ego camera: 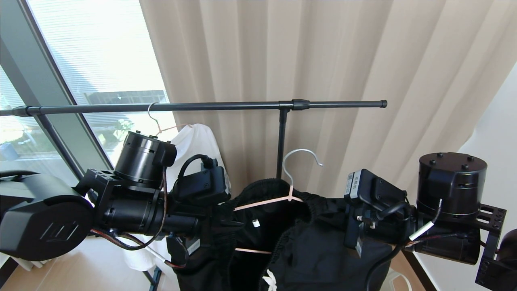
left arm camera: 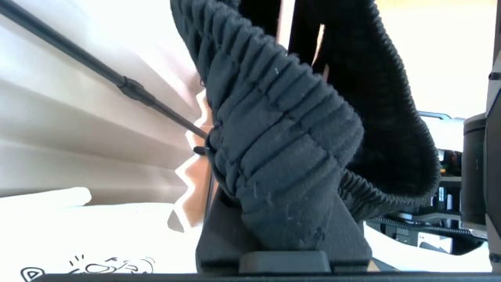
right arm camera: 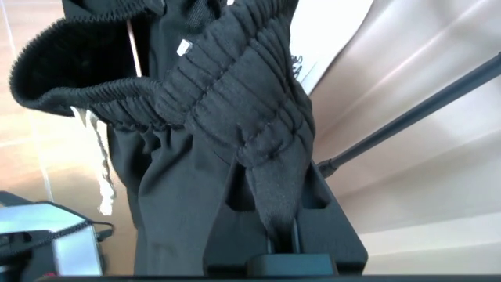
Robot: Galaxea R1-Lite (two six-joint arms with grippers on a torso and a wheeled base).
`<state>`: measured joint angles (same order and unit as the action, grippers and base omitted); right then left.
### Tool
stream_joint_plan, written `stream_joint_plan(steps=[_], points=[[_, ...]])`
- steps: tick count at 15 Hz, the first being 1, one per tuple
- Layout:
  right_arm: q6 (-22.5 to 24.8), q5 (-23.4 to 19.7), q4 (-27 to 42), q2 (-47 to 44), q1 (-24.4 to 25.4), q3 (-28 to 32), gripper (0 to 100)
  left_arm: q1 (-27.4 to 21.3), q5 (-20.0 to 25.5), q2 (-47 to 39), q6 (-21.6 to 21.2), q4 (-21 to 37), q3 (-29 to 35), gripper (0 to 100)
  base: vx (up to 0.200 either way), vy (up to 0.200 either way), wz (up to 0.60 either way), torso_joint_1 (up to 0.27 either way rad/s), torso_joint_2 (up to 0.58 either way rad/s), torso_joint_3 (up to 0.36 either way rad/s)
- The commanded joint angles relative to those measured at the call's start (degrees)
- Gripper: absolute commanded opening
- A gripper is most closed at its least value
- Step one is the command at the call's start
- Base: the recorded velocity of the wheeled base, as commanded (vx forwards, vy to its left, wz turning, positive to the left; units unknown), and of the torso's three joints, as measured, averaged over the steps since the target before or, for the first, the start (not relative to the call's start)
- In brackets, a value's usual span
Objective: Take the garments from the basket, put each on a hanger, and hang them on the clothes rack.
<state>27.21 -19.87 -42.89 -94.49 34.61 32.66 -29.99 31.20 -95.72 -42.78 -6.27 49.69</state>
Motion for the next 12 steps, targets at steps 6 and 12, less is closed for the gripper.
stream_joint_plan(steps=[6,12], points=[[0.0,0.1,0.0,-0.3,0.0,0.0,100,0.5,-0.1,1.0,0.1,-0.1,0.1,0,0.000,0.000,0.00,0.000,0.00,0.000],[2.8,-2.3,0.3,0.0,-3.0,-0.4,100,1.7,-0.3,2.3,0.1,-0.2,0.1,0,0.000,0.000,0.00,0.000,0.00,0.000]])
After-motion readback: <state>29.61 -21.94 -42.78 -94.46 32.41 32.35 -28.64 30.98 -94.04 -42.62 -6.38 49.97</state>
